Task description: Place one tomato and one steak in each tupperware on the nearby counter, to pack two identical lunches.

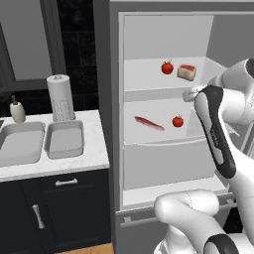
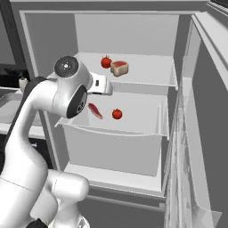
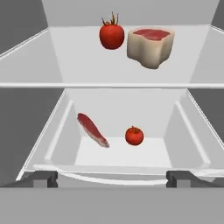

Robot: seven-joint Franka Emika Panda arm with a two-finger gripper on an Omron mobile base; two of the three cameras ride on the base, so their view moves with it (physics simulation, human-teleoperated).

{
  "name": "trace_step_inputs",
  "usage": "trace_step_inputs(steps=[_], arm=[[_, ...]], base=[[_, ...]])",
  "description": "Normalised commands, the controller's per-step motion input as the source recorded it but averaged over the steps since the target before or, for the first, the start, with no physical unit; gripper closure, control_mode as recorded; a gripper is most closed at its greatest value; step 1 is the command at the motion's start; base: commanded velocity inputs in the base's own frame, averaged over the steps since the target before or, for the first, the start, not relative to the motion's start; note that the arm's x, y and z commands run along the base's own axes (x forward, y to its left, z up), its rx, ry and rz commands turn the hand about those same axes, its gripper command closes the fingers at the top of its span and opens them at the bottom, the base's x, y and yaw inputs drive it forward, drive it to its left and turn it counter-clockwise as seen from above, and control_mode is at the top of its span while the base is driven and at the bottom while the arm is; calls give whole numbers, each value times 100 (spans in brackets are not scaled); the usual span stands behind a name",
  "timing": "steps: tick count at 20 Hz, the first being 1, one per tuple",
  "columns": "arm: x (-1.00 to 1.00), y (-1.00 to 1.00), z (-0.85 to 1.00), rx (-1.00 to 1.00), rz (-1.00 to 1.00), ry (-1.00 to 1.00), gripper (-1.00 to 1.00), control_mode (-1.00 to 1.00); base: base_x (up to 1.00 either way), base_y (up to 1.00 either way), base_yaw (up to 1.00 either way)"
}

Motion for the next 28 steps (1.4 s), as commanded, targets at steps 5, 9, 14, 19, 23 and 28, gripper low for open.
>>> trace_step_inputs(steps=[5, 9, 14, 19, 23, 28], arm=[[51, -40, 9, 0, -9, 4, -100, -100], [72, -26, 0, 0, -7, 0, -100, -100], [74, -8, 19, 0, -6, -1, -100, -100], [68, -3, 20, 4, -1, -1, -100, -100], [57, -15, 0, 3, 0, 0, -100, -100], [40, -33, -3, 0, 0, 0, -100, -100]], base=[[0, 0, 0], [0, 0, 0], [0, 0, 0], [0, 0, 0], [0, 0, 0], [0, 0, 0]])
